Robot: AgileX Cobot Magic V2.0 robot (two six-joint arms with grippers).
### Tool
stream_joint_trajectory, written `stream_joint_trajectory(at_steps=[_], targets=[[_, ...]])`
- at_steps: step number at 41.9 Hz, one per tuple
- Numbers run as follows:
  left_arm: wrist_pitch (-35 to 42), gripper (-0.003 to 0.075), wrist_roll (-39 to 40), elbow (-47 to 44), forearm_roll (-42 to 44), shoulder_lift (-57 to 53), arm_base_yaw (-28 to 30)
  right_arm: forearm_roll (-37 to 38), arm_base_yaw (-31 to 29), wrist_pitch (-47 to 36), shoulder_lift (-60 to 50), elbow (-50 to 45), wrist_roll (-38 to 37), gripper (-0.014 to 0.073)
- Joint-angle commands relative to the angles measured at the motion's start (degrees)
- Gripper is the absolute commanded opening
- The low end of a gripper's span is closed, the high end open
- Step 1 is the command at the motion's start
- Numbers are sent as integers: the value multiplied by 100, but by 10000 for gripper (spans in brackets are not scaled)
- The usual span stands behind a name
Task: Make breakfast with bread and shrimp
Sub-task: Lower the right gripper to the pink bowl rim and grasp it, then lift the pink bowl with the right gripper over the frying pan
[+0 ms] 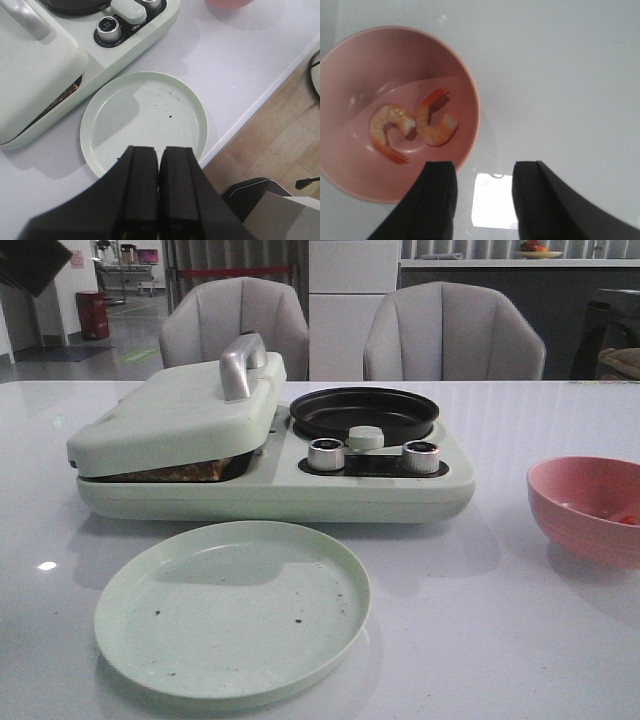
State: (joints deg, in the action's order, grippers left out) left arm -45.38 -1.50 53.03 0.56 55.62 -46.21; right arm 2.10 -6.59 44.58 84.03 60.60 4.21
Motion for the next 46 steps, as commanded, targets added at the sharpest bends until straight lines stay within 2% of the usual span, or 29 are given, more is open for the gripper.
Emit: stream_joint_trajectory(at_steps=[1,21,25,34,41,46], targets=[[417,112,56,147,0,-33,-40,166,-40,-309,240,359,42,392],[417,112,56,147,0,-33,-40,156,-35,-908,1724,736,42,389],[417,112,56,147,0,-33,-40,119,-30,-895,1743,736,42,320],[417,112,56,147,0,-33,-40,55,-30,-830,1711,741,42,48],[417,112,56,147,0,-33,-40,55,37,-568,1501,1027,42,48],[417,112,56,147,0,-33,-40,200,300,-452,1272,1546,42,50]])
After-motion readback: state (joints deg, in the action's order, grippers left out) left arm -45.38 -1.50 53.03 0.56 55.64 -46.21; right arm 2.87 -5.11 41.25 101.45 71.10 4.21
